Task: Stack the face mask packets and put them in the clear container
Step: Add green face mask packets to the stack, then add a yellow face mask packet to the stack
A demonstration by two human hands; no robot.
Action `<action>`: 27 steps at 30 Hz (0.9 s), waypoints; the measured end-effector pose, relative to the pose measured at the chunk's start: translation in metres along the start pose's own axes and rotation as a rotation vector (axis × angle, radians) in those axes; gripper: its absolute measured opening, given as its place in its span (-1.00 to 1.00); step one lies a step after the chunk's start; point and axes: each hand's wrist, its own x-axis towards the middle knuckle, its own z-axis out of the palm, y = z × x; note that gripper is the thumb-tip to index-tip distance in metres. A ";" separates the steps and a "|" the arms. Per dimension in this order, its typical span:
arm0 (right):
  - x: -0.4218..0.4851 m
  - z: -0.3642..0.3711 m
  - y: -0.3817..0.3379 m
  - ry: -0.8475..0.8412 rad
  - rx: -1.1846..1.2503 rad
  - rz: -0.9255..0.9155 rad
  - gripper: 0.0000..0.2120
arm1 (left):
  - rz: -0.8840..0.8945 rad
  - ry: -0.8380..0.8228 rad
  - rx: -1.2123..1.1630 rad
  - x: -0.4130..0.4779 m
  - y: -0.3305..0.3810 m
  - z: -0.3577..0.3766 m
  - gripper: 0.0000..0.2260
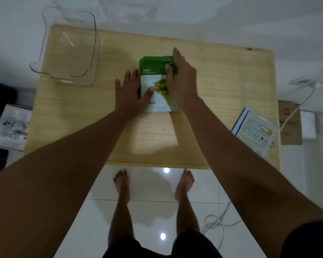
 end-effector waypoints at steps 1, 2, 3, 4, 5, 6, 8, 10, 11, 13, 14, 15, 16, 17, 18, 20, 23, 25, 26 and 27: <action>-0.004 0.002 0.003 -0.046 -0.059 -0.055 -0.55 | -0.002 -0.002 0.004 0.000 0.000 0.000 -0.37; -0.008 0.005 0.006 -0.102 -0.134 -0.097 -0.55 | -0.002 0.000 0.004 0.000 0.000 0.000 -0.37; -0.010 0.007 0.008 -0.162 -0.219 -0.122 -0.55 | 0.000 -0.001 -0.003 0.000 0.000 0.000 -0.37; -0.011 0.010 0.009 -0.222 -0.299 -0.127 -0.53 | 0.003 -0.005 -0.014 0.001 -0.001 0.000 -0.37; -0.012 0.013 0.010 -0.272 -0.356 -0.119 -0.51 | 0.007 -0.011 -0.027 0.001 -0.001 -0.001 -0.36; -0.013 0.016 0.011 -0.308 -0.387 -0.107 -0.49 | 0.011 -0.017 -0.036 0.001 -0.002 -0.001 -0.36; -0.013 0.022 0.014 -0.341 -0.404 -0.093 -0.47 | 0.021 -0.022 -0.035 0.001 -0.004 -0.001 -0.37; -0.013 0.026 0.017 -0.361 -0.404 -0.080 -0.45 | 0.031 -0.018 -0.031 0.000 -0.004 -0.001 -0.38; -0.012 0.027 0.018 -0.366 -0.403 -0.075 -0.45 | 0.033 -0.014 -0.029 0.000 -0.004 0.000 -0.39; -0.012 0.028 0.019 -0.366 -0.393 -0.073 -0.45 | 0.030 -0.010 -0.015 -0.001 -0.003 0.000 -0.41; -0.012 0.029 0.019 -0.366 -0.375 -0.073 -0.46 | 0.029 -0.010 -0.007 -0.001 -0.003 0.000 -0.41; -0.012 0.028 0.019 -0.364 -0.344 -0.071 -0.48 | 0.030 -0.013 -0.001 -0.001 -0.003 0.000 -0.42; -0.013 0.025 0.019 -0.352 -0.301 -0.065 -0.49 | 0.032 -0.018 0.001 -0.002 -0.003 0.000 -0.42; -0.013 0.021 0.020 -0.329 -0.257 -0.053 -0.49 | 0.034 -0.026 0.004 -0.002 -0.003 -0.001 -0.42; -0.014 0.015 0.020 -0.291 -0.224 -0.040 -0.49 | 0.034 -0.036 0.005 -0.002 -0.003 -0.002 -0.41; -0.020 -0.003 0.024 -0.216 -0.211 0.015 -0.48 | 0.028 -0.065 0.007 -0.001 -0.003 -0.006 -0.39; -0.038 -0.035 0.039 -0.149 -0.269 0.109 -0.47 | 0.011 -0.106 0.016 0.002 -0.001 -0.010 -0.35; -0.052 -0.057 0.056 -0.105 -0.316 0.161 -0.49 | -0.001 -0.130 0.022 0.003 0.002 -0.011 -0.34; -0.059 -0.067 0.065 -0.082 -0.345 0.185 -0.51 | -0.006 -0.138 0.028 0.004 0.003 -0.011 -0.34; -0.065 -0.076 0.073 -0.060 -0.378 0.221 -0.53 | -0.013 -0.144 0.033 0.004 0.005 -0.011 -0.35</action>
